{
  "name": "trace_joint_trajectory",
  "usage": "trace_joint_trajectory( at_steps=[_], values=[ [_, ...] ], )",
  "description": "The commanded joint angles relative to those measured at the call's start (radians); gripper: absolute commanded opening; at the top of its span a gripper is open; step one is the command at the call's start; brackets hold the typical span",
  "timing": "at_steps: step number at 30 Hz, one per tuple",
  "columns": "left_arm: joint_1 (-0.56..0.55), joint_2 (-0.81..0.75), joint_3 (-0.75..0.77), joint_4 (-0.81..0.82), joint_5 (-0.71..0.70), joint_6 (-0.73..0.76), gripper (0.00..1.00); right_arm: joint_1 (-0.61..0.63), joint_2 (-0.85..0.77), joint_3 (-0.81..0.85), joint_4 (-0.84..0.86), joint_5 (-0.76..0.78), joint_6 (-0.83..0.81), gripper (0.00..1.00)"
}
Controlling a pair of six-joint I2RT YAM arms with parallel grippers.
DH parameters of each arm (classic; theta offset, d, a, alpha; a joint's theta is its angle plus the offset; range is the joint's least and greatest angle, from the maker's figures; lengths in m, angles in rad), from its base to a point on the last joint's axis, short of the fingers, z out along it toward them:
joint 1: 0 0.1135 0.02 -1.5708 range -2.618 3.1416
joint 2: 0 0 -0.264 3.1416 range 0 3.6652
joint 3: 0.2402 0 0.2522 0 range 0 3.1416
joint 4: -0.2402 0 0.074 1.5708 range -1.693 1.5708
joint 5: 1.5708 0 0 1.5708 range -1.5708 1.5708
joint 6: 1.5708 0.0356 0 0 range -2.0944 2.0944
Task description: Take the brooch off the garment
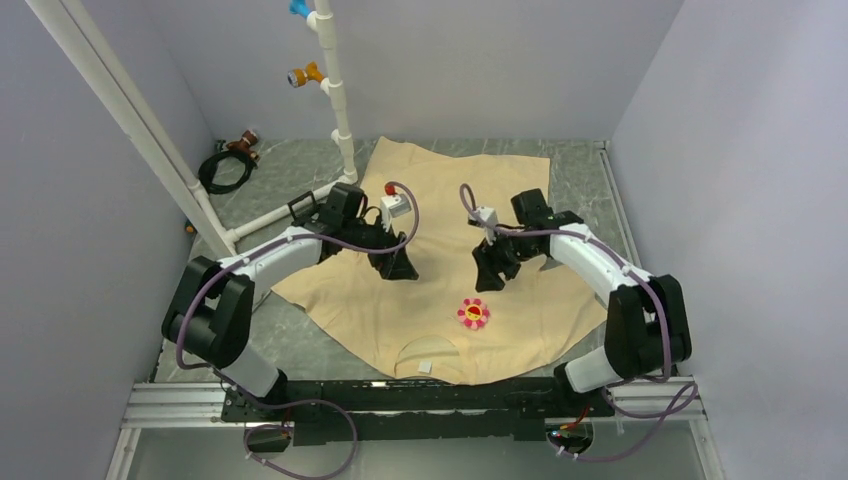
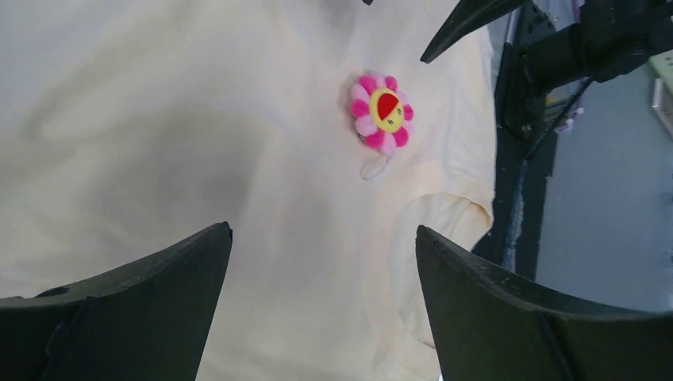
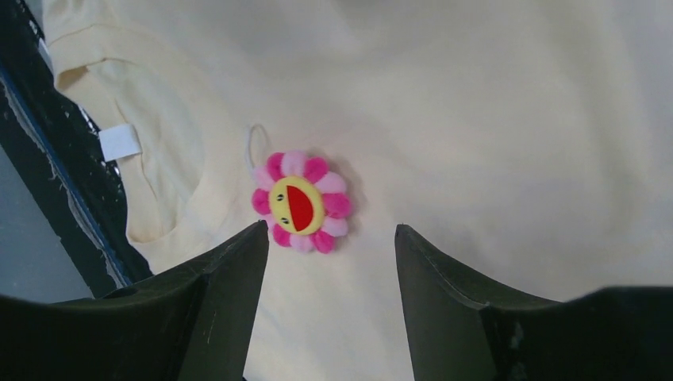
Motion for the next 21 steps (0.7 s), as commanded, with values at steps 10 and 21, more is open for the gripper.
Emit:
trace_joint_trajectory(
  at_steps=[10,21],
  values=[
    [0.204,-0.102,-0.179,0.185,0.187,-0.243,0.89,0.315,-0.253,-0.267,0.299,0.237,-0.013,0.59],
    [0.234,-0.132,-0.199,0.184,0.162,-0.236,0.89,0.500,-0.168,-0.311,0.323,0.479,-0.070,0.59]
  ],
)
